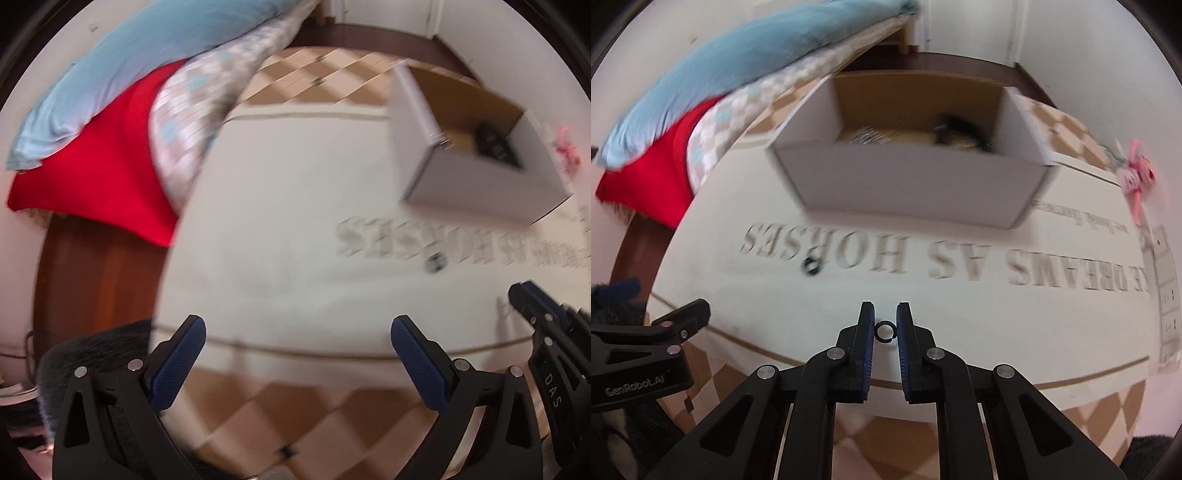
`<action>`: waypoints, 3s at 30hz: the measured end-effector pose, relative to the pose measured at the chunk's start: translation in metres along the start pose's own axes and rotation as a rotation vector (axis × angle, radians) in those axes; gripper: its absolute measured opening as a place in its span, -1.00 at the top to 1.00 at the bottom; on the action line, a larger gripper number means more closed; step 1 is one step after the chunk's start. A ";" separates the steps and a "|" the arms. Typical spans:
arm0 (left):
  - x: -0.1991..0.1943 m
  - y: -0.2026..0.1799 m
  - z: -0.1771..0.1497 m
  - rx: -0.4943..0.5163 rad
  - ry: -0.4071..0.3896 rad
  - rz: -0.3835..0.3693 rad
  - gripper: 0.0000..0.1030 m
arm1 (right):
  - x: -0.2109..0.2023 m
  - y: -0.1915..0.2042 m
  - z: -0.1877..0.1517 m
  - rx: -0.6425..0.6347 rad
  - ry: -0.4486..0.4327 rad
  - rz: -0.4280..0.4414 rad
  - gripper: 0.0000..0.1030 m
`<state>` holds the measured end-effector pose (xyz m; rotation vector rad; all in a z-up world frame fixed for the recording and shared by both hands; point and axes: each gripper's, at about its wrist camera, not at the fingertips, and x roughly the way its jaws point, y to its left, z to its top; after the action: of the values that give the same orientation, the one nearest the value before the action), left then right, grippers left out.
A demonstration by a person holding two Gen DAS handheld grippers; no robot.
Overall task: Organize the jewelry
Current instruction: 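Grasp a small black ring with the right gripper while the left reaches another ring, then grasp the second black ring with the left gripper while the right carries its ring, then lower both held rings into the white box, then open both grippers and lift them out of the box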
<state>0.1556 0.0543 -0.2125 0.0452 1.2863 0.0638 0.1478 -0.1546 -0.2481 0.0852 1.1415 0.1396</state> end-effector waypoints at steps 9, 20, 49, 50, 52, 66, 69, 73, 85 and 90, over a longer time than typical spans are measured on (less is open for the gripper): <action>0.017 -0.055 0.019 0.084 -0.006 -0.101 -0.46 | -0.002 -0.076 0.010 0.184 -0.004 -0.060 0.76; 0.028 -0.075 0.019 0.149 -0.020 -0.115 0.57 | -0.003 -0.098 0.009 0.249 -0.009 -0.059 0.76; -0.035 -0.072 0.139 0.070 -0.001 -0.328 0.78 | -0.033 -0.077 0.126 0.175 -0.018 0.149 0.75; -0.030 -0.072 0.143 0.069 0.018 -0.314 0.77 | -0.026 -0.077 0.132 0.162 0.012 0.140 0.75; -0.022 -0.071 0.149 0.060 0.048 -0.274 0.40 | -0.018 -0.078 0.138 0.144 0.047 0.115 0.74; -0.041 -0.054 0.155 0.034 -0.040 -0.147 -0.89 | -0.029 -0.097 0.150 0.154 0.080 0.032 -0.37; -0.042 -0.048 0.146 0.025 -0.079 -0.097 -0.98 | -0.031 -0.096 0.143 0.132 0.072 -0.058 -0.44; -0.039 -0.047 0.134 0.045 -0.083 -0.066 -0.99 | -0.026 -0.091 0.133 0.101 0.093 -0.087 -0.88; -0.062 -0.054 0.109 0.049 -0.120 -0.059 -0.99 | -0.046 -0.079 0.115 0.067 0.058 -0.142 -1.00; -0.097 -0.051 0.098 0.041 -0.169 -0.080 -0.99 | -0.083 -0.076 0.110 0.080 0.002 -0.123 -1.00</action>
<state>0.2233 -0.0030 -0.0958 0.0337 1.1197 -0.0341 0.2194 -0.2424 -0.1381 0.0862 1.1509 -0.0153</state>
